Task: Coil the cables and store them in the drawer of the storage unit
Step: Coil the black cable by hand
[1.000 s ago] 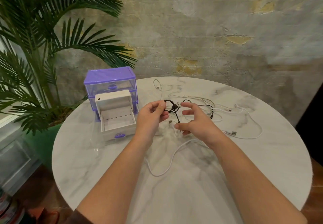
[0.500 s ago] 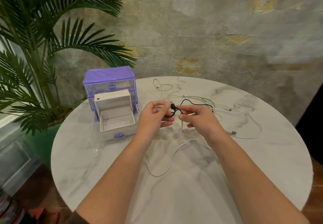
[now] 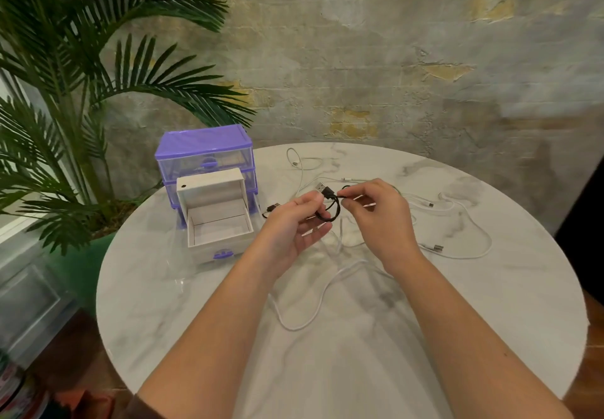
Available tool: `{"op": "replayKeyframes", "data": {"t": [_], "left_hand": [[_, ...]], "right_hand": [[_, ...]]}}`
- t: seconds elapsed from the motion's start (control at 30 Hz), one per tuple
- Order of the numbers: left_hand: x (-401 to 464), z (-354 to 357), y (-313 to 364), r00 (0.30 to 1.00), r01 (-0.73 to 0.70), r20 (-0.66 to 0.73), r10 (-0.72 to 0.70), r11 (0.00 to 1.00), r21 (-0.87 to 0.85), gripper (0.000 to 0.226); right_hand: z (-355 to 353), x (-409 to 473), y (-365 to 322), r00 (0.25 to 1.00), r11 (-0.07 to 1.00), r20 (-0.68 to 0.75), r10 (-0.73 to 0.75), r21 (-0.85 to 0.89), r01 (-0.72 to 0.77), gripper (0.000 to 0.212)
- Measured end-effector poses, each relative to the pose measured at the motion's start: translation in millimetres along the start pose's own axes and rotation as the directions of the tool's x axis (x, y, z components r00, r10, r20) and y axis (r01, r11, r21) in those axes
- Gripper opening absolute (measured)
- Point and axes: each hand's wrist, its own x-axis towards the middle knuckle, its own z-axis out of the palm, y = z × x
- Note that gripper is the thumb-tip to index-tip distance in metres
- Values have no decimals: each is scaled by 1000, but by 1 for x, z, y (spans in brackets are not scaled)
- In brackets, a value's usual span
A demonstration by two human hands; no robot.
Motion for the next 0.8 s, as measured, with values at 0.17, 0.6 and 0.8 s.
{"op": "replayKeyframes", "data": {"t": [0.17, 0.6, 0.8], "left_hand": [[1, -1, -2, 992, -108, -59, 115, 988, 114, 17], [0, -2, -2, 971, -135, -155, 182, 952, 274, 19], [1, -3, -3, 965, -157, -162, 207, 948, 277, 22]], "right_hand": [[1, 0, 0, 998, 996, 35, 48, 78, -51, 24], [-3, -1, -4, 913, 733, 297, 280, 548, -403, 16], [-7, 0, -5, 822, 543, 469, 324, 619, -567, 15]]}}
